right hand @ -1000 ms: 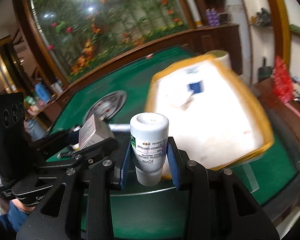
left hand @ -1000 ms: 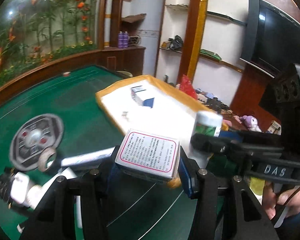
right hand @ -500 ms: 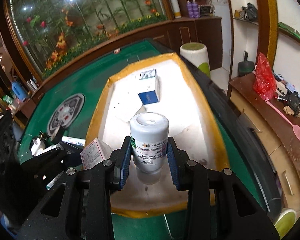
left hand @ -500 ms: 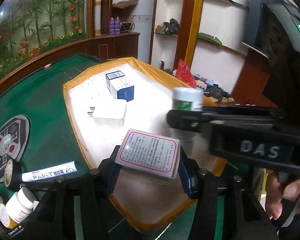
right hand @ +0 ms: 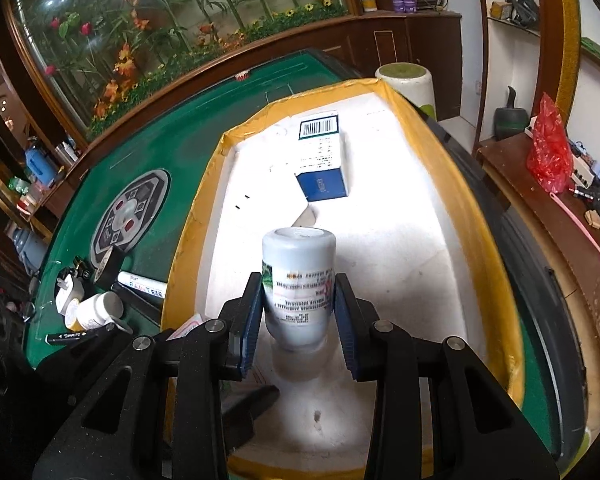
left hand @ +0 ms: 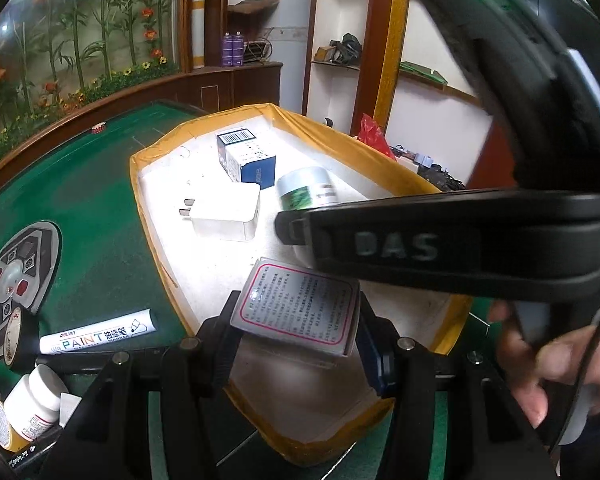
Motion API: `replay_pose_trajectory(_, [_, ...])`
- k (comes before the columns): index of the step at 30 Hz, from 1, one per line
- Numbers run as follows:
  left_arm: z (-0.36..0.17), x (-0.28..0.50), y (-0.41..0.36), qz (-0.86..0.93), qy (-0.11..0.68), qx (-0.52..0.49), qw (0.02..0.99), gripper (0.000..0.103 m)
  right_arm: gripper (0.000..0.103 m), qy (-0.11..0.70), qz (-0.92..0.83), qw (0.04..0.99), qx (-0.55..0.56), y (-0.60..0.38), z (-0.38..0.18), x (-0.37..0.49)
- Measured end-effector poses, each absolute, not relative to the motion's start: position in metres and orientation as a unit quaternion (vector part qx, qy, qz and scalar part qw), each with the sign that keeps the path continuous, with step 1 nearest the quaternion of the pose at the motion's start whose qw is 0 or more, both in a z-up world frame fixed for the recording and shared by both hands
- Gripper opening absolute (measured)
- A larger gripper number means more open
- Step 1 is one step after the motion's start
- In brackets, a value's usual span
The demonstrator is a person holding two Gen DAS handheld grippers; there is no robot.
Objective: Organize rigid objects
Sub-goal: 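Carry the box and bottle into the tray and open both tools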
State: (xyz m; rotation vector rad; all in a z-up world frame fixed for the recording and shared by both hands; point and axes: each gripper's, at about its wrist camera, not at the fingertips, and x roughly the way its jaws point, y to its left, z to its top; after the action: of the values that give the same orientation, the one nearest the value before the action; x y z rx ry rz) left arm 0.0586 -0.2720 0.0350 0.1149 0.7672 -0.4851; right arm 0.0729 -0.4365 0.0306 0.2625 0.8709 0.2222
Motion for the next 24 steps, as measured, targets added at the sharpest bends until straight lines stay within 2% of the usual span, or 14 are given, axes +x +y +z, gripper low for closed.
replay_pose_trajectory(13, [0.033,0.061,-0.274,-0.233,0.365,0.061,0.899,0.054,0.034,0.44,0.115,0.878,0.148,-0.437,0.013,0.088])
replay_pose_trajectory(15, [0.033,0.06,-0.274,-0.237,0.364,0.061,0.899,0.056,0.034,0.439,0.118,0.879,0.148,-0.436,0.014,0.088])
replay_pose_trajectory(19, [0.034,0.058,-0.277,-0.237,0.36,0.071,0.9,0.07,0.035,0.433,0.119,0.882,0.145,-0.435,0.017,0.087])
replay_pose_trajectory(20, [0.034,0.056,-0.278,-0.235,0.356,0.075,0.901,0.071,0.038,0.431,0.12,0.882,0.146,-0.436,0.018,0.086])
replay_pose_trajectory(23, [0.037,0.053,-0.279,-0.23,0.343,0.083,0.907,0.077,0.057,0.419,0.118,0.888,0.149,-0.439,0.023,0.08])
replay_pose_trajectory(24, [0.038,0.052,-0.279,-0.228,0.341,0.083,0.908,0.078,0.058,0.415,0.117,0.89,0.151,-0.441,0.024,0.079])
